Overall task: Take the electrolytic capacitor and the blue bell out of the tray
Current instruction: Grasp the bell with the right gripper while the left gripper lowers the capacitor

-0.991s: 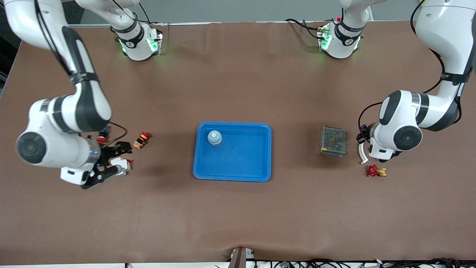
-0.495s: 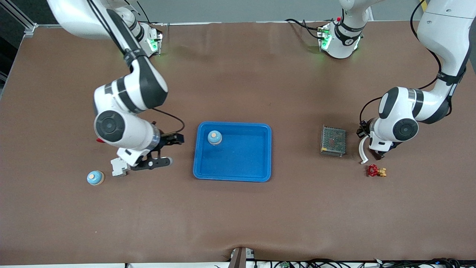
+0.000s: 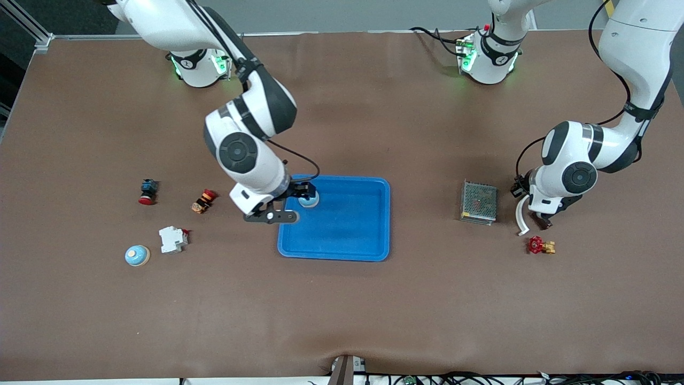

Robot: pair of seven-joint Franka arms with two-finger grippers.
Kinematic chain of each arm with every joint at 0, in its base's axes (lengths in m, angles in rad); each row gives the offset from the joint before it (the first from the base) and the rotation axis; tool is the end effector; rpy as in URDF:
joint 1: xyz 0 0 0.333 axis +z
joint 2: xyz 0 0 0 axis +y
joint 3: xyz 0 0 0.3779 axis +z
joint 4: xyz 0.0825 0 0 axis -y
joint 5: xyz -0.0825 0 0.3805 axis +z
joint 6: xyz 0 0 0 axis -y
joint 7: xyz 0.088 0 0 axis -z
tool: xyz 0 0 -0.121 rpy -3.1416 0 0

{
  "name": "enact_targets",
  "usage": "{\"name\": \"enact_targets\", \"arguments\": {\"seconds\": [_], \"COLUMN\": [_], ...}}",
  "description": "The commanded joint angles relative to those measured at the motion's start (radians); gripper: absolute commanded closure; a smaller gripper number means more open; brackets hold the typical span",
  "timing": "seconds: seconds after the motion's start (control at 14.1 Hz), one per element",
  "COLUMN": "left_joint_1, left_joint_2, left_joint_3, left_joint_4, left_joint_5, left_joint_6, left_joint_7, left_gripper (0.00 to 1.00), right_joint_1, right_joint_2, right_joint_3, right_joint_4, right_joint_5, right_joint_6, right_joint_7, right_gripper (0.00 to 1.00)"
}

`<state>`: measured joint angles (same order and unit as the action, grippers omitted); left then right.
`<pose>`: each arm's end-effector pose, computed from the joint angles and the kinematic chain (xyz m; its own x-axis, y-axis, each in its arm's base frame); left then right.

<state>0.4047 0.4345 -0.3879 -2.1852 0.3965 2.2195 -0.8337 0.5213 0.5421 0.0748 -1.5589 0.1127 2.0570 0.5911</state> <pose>0.5347 0.0257 0.2224 0.8171 0.5431 -0.1932 0.4809 -0.8271 -0.2911 0.5954 0.4019 0.3697 0.9919 -0.0544 -0.1147 -0.0644 -0.9942 -0.0860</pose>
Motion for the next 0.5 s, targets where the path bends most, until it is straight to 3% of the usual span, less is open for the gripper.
{"name": "enact_targets", "arguments": {"seconds": [0.0,0.21,0.42], "left_joint_1": [0.013,0.009,0.011], "left_joint_2": [-0.033,-0.045,-0.045], "left_joint_3": [-0.014,-0.037,-0.101], "left_joint_4": [-0.013,0.034,0.175], "left_joint_5": [0.019,0.018,0.004], "left_joint_6": [0.005,-0.038,-0.2], "left_joint_7": [0.016,0.013,0.01], "left_gripper": [0.0,0.0,0.0], "right_joint_1": [0.032,0.035,0.039], "right_joint_2": [0.032,0.044,0.07], "right_joint_3": [-0.015,-0.017,-0.017], "right_joint_4": [-0.033,-0.121,-0.128], "right_joint_5": [0.004,0.004,0.004], "right_joint_6": [0.07,0.184,0.203], "right_joint_7": [0.056,0.058,0.059], "right_gripper": [0.0,0.0,0.0]}}
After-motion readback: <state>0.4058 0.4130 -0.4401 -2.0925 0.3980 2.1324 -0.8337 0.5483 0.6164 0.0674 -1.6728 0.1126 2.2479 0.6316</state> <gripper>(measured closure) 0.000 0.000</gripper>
